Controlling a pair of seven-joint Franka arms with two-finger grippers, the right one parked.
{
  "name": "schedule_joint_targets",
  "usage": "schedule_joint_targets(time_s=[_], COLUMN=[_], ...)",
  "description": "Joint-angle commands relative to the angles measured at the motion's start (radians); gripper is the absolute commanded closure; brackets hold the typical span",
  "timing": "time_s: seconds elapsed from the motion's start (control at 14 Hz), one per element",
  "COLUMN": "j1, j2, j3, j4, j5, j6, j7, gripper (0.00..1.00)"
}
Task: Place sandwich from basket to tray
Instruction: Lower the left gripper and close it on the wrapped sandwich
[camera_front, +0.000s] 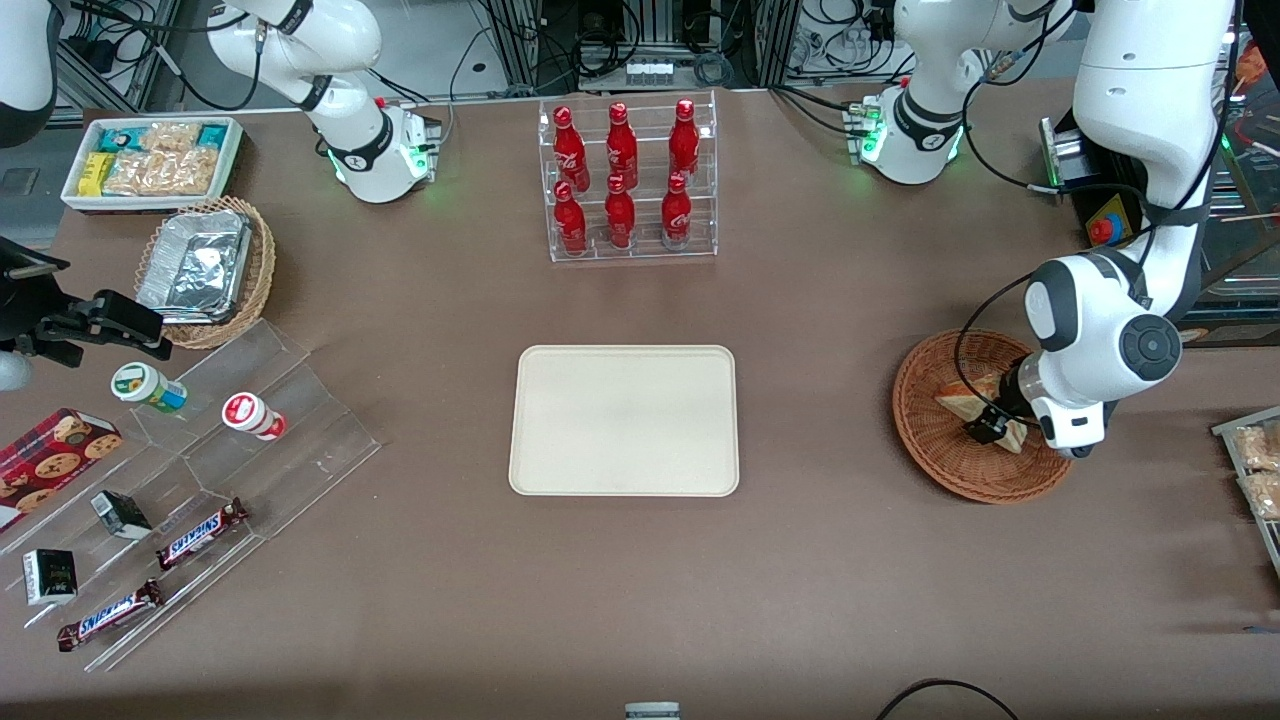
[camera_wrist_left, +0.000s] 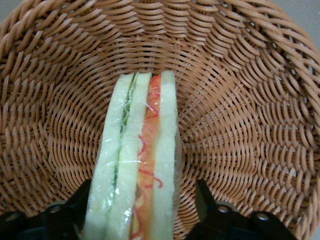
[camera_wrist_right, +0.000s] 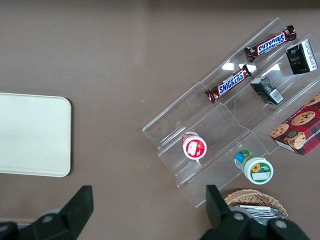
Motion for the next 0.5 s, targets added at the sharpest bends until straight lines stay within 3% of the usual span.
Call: schedule_joint_targets(time_s=[0.0, 0.43], j1=[-0.008, -0.002], j2=[-0.010, -0.110], j3=[0.003, 0.003], j4=[-0.002, 0.018], j5=[-0.001, 0.013], j6=[0.001, -0.145], j7=[0.004, 0.055], gripper=[0.53, 0.68])
